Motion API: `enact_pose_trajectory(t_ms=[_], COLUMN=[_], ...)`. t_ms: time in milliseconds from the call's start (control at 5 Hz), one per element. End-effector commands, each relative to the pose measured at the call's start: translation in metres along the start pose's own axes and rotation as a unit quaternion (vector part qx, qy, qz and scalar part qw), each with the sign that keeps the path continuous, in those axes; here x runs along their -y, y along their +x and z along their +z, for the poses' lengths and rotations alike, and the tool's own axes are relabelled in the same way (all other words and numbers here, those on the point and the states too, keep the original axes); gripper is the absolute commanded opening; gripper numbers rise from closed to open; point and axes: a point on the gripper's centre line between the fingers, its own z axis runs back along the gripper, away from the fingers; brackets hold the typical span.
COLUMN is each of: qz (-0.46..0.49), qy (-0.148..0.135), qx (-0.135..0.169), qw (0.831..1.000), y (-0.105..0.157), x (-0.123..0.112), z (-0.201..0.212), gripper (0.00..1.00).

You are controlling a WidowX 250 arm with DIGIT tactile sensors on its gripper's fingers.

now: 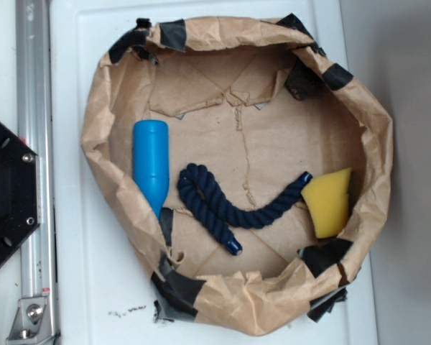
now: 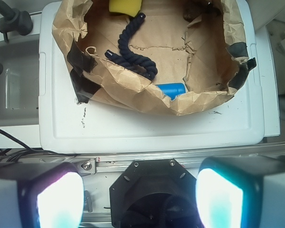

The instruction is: Grab the rock.

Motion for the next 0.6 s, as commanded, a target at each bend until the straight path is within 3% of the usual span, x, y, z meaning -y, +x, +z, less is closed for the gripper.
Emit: enact_pose_trajectory(t_ms=[0, 200, 400], qz=[0.0, -0.023, -0.009], qy=[0.0, 0.059, 0.068], qx=[0.0, 0.126, 0.182], qw=[1.0, 0.99, 0.981], y=[0.0, 0.046, 0.081], x=[0.0, -0.025, -0.03], z=[0.0, -0.035, -0.056], gripper=[1.0, 1.0, 1.0])
